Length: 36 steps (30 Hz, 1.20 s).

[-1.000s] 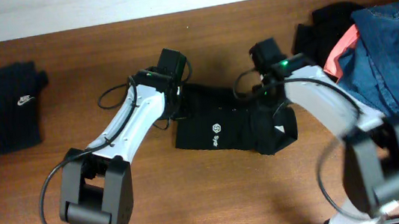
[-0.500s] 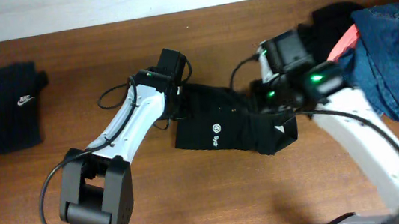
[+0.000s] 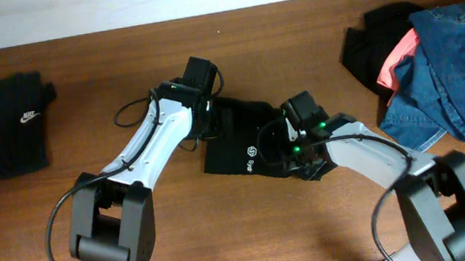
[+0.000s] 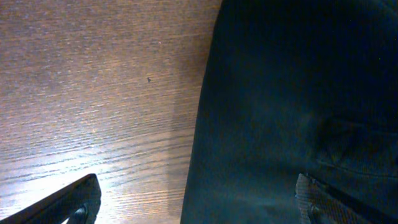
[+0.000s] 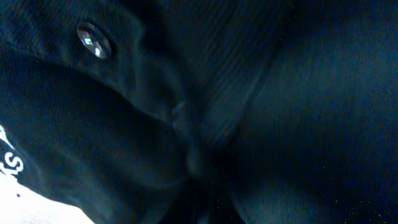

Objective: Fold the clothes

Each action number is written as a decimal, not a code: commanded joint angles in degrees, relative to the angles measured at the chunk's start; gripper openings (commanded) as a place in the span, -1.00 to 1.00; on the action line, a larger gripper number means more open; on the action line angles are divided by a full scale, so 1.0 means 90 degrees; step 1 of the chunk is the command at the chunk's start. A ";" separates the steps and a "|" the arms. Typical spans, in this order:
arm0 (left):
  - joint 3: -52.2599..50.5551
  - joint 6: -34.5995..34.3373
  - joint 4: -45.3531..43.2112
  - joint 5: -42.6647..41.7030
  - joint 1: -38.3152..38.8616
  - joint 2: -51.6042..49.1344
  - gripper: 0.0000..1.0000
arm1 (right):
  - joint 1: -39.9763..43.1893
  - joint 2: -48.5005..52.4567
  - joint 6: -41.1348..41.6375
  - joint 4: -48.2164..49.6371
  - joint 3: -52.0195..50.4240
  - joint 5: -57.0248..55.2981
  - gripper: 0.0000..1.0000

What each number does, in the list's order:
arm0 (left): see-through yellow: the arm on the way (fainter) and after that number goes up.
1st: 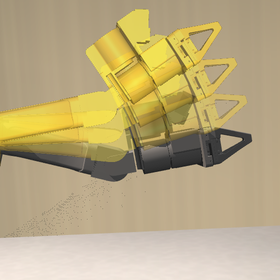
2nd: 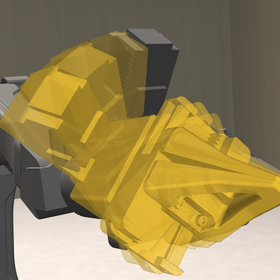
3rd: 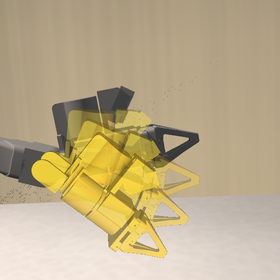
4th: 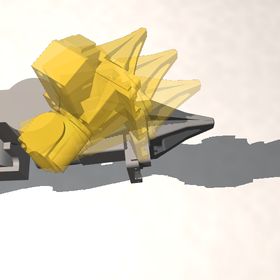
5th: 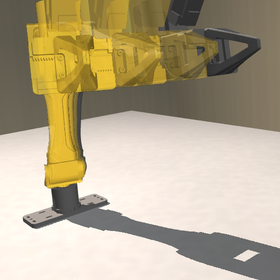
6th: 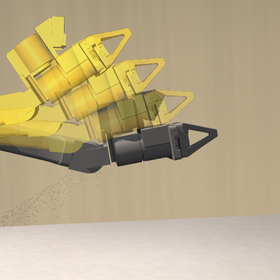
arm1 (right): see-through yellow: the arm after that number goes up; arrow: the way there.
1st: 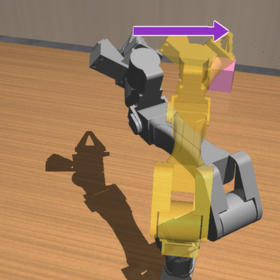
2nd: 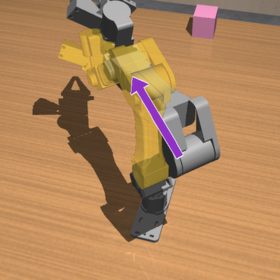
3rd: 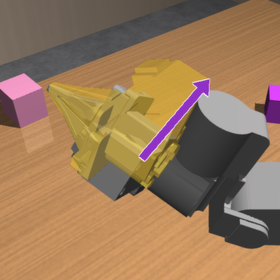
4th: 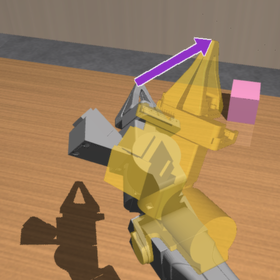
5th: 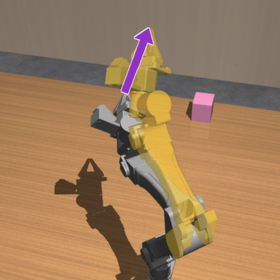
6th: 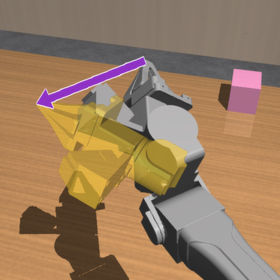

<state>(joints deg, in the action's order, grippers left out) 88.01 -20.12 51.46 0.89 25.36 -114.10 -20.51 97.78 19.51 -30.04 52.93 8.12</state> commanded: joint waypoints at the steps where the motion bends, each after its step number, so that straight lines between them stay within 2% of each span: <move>1: -0.0049 0.0075 0.0019 0.0056 0.0002 0.0155 0.99 | -0.0007 0.0576 0.0080 0.0046 -0.0131 0.0255 -0.92; 6: -0.0049 0.0075 0.0007 0.0039 0.0002 0.0155 0.99 | 0.0000 0.0384 0.0041 -0.0204 0.0155 0.0508 -0.92; 14: -0.0049 0.0073 0.0005 0.0036 0.0002 0.0155 0.99 | 0.0000 -0.0799 -0.0136 -0.1885 0.1753 -0.0102 -0.92; 19: -0.0051 0.0068 0.0056 -0.0211 0.0015 0.0155 0.99 | 0.0000 -0.1025 -0.0221 -0.1865 0.2096 -0.0471 -0.92; 25: -0.0075 0.0002 -0.0032 -0.0673 0.0136 0.0151 0.99 | -0.0005 -0.0415 -0.0352 -0.1698 0.2096 -0.0889 -0.92; 31: -0.0085 0.0007 -0.0044 -0.0639 0.0435 0.0143 0.99 | 0.0034 0.0636 -0.0311 -0.1656 0.2096 -0.1693 -0.92; 36: -0.0085 0.0007 -0.0041 -0.0231 0.0627 0.0143 0.99 | 0.0355 0.1581 -0.0291 -0.1496 0.2096 -0.1814 -0.92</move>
<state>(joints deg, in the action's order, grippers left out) 87.88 -20.16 51.20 -3.42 30.33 -114.10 -19.38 108.25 16.73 -43.46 72.12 -5.02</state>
